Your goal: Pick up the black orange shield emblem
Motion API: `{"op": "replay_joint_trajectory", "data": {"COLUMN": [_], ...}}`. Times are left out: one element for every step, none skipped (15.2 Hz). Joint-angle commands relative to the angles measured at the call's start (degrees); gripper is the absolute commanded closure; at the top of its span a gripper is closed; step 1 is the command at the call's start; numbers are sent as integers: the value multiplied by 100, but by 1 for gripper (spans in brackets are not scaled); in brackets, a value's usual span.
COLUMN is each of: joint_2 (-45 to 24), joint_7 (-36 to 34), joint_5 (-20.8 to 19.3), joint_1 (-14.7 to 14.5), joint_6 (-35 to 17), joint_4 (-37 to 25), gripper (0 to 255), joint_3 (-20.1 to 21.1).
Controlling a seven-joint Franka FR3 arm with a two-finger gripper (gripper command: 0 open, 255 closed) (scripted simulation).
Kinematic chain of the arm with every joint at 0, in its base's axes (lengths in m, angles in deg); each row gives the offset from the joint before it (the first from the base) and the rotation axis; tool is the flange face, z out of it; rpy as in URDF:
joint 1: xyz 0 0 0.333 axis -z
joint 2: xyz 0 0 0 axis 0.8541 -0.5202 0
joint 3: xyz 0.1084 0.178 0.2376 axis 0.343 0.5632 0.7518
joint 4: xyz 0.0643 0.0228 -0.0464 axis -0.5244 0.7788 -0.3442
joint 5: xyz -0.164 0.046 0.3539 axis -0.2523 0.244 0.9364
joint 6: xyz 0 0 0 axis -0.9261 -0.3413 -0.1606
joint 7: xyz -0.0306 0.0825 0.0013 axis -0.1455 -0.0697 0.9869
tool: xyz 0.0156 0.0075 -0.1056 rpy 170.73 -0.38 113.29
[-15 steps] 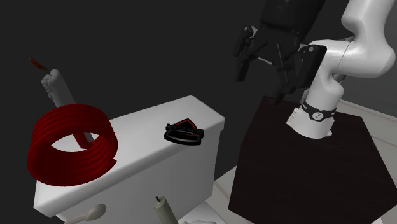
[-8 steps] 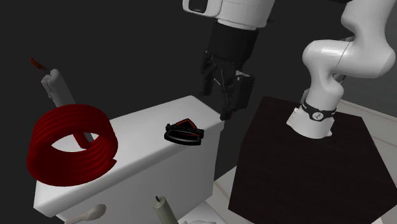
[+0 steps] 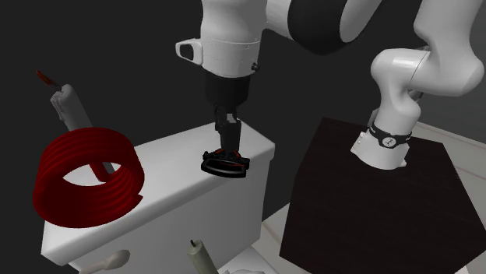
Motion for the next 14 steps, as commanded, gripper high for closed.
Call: {"op": "replay_joint_trajectory", "data": {"joint_2": [-356, -530, -704, -878, -891, -924, -957, -994, -1030, -1066, -1105, -1167, -1167, -1167], "joint_7": [-18, -21, -25, -29, -30, -34, -38, -42, -46, -50, -53, -58, -58, -58], "joint_5": [89, 138, 186, 236, 238, 244, 249, 255, 262, 268, 274, 285, 285, 285], "joint_1": [115, 179, 245, 314, 320, 324, 327, 331, 334, 338, 342, 348, 348, 349], "joint_6": [-34, -38, -38, -35, -34, -99, -165, -228, -292, -356, -419, -518, -518, -518], "joint_4": [-253, -388, -528, -670, -680, -648, -614, -586, -558, -528, -504, -466, -465, -466], "gripper": [0, 0, 0, 0, 0, 0, 0, 0, 0, 0, 0, 0, 0, 0], "joint_3": [-72, -106, -137, -165, -165, -162, -158, -155, -151, -148, -144, -137, -137, -137]}}
